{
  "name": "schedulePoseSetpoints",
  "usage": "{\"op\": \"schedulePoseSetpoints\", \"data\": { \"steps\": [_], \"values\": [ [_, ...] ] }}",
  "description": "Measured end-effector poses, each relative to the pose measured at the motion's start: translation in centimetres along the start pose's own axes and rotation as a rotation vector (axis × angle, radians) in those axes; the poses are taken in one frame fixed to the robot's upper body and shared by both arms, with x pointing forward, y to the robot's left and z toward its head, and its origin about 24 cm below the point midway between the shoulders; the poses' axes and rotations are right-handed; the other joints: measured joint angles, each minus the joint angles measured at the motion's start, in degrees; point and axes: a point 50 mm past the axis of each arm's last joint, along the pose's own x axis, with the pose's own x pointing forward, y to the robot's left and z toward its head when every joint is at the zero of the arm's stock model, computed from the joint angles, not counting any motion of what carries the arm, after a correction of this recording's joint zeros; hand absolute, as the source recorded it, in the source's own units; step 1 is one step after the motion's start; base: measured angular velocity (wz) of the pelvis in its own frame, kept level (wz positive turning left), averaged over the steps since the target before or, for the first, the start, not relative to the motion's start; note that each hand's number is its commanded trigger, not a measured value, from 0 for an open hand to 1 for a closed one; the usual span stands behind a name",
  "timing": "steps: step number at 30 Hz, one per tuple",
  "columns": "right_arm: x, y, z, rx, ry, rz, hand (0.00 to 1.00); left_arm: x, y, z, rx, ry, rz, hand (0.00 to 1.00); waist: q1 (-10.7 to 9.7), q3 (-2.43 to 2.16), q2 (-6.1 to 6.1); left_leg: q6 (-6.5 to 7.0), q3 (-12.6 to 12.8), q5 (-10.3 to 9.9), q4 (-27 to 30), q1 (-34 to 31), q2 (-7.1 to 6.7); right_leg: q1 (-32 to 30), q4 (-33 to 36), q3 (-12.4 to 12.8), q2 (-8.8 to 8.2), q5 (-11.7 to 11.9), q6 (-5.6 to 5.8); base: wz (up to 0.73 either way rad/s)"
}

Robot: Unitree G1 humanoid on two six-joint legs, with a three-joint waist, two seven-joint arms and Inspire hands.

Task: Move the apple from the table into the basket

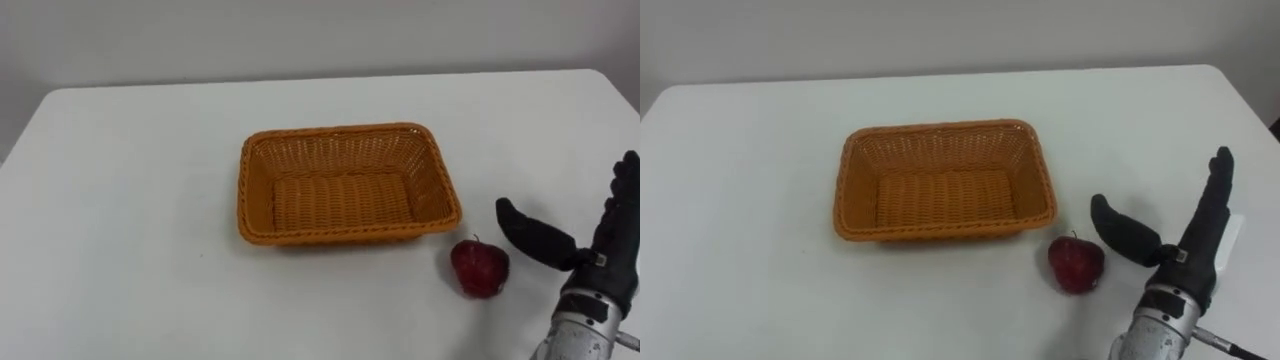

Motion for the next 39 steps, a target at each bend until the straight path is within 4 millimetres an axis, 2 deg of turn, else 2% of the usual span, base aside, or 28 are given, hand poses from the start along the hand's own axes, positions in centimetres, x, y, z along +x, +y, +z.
{"op": "schedulePoseSetpoints", "data": {
  "steps": [24,35,39],
  "values": [
    [-0.1,0.4,0.0,-0.003,0.000,0.052,0.00,0.0,-0.2,-0.1,0.001,0.009,-0.026,0.00,0.05,0.37,-0.01,0.00,0.07,-0.01,-0.13,0.22,0.13,-0.08,-0.02,0.15,-0.02,0.00,0.00,0.00],
    [-1.9,1.4,-0.9,-0.057,0.023,0.192,0.00,0.0,-0.4,0.2,0.035,-0.002,-0.041,0.00,0.05,0.59,-0.24,0.00,0.37,0.00,-0.14,0.33,0.20,-0.36,-0.13,0.41,-0.03,0.00,0.00,-0.01],
    [-2.8,1.9,-1.9,-0.081,0.067,0.260,0.00,0.1,-0.6,0.5,0.057,-0.013,-0.049,0.00,-0.05,0.66,-0.04,0.00,0.76,-0.01,-0.19,0.32,0.24,-0.56,-0.02,0.93,0.05,0.03,-0.03,-0.05]
  ]
}}
